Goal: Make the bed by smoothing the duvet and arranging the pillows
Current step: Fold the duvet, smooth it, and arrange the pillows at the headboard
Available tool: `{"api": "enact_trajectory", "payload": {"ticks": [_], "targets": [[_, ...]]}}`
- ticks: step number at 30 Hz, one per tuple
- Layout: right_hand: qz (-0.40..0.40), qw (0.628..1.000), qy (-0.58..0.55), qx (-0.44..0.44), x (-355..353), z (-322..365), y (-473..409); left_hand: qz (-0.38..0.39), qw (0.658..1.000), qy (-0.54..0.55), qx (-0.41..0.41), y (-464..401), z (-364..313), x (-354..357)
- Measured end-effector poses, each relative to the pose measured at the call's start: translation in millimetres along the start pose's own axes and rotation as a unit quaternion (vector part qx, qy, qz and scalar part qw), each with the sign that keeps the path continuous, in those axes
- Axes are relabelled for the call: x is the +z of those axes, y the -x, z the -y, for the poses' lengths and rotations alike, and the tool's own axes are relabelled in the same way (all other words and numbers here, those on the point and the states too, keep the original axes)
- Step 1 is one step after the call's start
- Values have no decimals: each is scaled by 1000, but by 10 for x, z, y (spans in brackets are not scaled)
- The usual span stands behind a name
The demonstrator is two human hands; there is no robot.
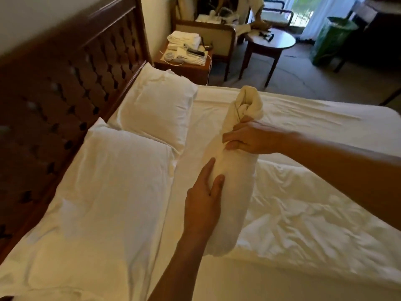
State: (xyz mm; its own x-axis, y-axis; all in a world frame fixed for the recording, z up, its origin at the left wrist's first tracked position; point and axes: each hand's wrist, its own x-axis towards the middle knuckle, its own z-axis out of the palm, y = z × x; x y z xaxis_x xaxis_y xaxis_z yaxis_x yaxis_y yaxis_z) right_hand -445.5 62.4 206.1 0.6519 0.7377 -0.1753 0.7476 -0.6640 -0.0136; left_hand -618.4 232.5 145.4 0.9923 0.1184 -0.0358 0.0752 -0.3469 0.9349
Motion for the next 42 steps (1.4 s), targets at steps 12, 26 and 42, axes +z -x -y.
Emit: {"api": "enact_trajectory", "payload": {"ticks": [12,26,42], "targets": [[-16,998,-61,21,405,-1372,1928,-30,1000,-8,4,608,-950,2246],[1,997,-28,72,1679,-2773,3524,41,997,32,-59,852,-838,4481],[18,995,-76,64,4041,-3779,4363,132,972,-183,-66,1222,304,6699]]}}
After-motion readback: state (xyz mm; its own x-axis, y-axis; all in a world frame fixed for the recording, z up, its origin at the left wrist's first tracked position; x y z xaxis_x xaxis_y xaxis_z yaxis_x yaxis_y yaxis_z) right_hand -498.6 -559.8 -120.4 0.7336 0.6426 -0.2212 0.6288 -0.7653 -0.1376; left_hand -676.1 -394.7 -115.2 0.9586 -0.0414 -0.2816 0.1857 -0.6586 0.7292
